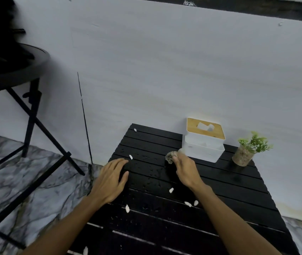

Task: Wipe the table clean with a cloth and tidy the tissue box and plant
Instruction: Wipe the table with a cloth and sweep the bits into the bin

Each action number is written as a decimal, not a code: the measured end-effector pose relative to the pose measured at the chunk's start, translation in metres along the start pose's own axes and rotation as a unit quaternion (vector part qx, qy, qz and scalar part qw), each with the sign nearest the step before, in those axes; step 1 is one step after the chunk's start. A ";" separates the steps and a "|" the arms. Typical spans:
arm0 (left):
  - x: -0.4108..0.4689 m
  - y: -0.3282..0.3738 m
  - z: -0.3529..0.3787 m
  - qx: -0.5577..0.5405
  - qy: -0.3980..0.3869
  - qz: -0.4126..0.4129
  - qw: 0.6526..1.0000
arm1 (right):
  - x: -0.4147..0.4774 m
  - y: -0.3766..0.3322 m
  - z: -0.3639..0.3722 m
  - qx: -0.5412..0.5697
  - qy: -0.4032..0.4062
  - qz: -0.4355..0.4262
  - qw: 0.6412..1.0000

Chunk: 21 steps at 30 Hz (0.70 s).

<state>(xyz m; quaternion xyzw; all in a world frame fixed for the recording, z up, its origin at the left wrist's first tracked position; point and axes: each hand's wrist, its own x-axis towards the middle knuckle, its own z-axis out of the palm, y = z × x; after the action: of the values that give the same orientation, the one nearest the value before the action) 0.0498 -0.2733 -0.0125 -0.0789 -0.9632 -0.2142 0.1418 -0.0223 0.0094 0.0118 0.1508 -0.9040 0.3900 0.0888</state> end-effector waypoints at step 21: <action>0.003 -0.004 0.010 -0.014 -0.019 -0.016 1.000 | 0.045 -0.029 0.016 0.053 -0.039 0.032 0.997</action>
<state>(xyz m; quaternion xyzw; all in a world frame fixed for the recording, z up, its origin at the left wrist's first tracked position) 0.0439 -0.2725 -0.0220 -0.0700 -0.9638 -0.2283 0.1186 -0.0551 -0.0305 0.0326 0.1417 -0.8891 0.4340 0.0328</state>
